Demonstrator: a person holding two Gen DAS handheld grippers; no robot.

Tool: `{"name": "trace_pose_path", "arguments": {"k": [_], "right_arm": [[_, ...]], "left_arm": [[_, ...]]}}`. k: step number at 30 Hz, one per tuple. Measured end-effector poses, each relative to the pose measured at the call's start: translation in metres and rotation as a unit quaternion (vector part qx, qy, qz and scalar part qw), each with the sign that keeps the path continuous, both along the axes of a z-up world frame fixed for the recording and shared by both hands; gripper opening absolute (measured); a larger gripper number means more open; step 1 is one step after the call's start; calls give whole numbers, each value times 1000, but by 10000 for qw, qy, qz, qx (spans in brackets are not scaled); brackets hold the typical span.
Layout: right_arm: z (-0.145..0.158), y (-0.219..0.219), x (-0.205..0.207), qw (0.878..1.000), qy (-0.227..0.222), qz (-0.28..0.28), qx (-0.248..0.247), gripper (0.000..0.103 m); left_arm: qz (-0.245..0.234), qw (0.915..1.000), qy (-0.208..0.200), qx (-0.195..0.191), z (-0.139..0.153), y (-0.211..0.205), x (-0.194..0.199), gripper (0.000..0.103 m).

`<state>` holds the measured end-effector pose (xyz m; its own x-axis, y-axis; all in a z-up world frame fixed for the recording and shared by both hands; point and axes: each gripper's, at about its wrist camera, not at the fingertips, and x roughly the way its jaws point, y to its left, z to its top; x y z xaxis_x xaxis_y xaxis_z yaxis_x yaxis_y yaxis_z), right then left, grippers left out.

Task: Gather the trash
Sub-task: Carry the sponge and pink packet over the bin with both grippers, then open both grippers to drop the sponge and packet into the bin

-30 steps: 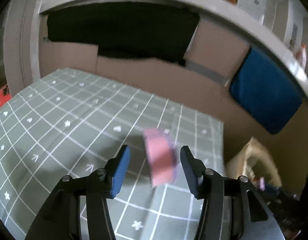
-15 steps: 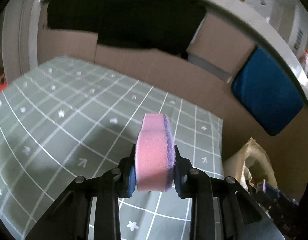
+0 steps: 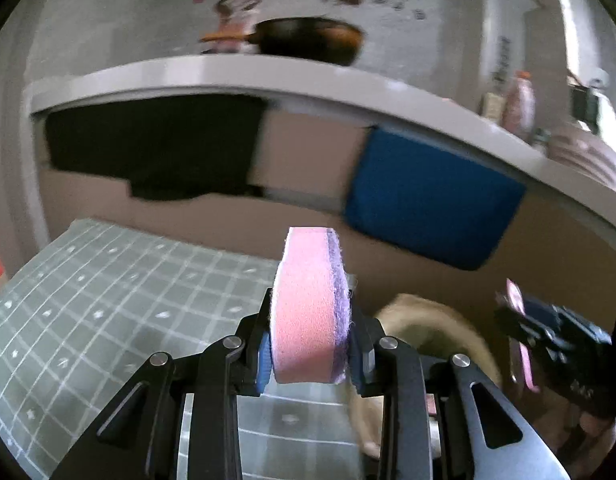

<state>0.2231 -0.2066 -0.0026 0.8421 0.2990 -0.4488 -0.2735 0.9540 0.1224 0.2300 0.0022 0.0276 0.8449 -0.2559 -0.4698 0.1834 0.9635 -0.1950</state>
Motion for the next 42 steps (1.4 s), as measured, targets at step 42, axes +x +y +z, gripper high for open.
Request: {"name": "trace_pose_path", "arguments": {"k": [42], "right_arm": [[-72,-111,44,9894,889,-1106,309,50]], "left_arm": [[-1774,9603,2129,-325,-134,-143,93,50]]}}
